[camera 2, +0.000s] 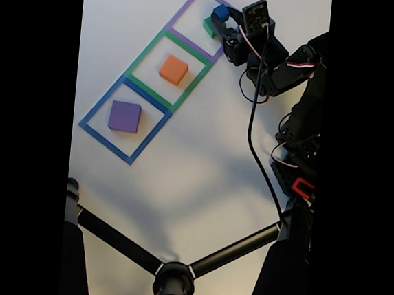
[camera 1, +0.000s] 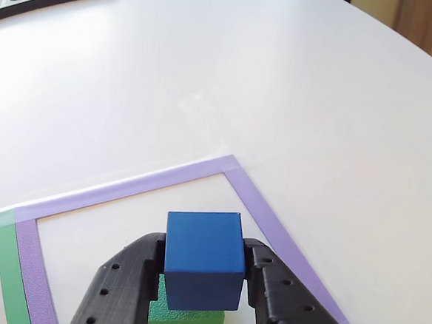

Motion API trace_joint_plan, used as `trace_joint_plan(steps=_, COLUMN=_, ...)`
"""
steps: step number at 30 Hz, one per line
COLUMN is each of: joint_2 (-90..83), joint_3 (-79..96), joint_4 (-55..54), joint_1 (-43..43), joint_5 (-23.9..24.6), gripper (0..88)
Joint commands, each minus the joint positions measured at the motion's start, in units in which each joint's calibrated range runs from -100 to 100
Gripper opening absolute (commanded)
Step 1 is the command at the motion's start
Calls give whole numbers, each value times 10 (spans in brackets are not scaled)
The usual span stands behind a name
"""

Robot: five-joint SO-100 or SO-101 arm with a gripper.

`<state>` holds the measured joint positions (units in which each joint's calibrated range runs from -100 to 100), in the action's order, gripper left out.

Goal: Tower of hanoi

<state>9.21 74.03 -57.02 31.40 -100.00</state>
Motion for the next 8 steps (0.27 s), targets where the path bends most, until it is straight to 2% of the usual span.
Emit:
trace_joint_plan(steps=1, joint_2=7, joint_3=-11, joint_4=-31, joint_1=-16, joint_5=0, gripper=15)
trace_joint_plan(steps=8, joint_2=23, joint_3=-25, joint_4=-37, joint_1=-19, joint_5=0, gripper=16)
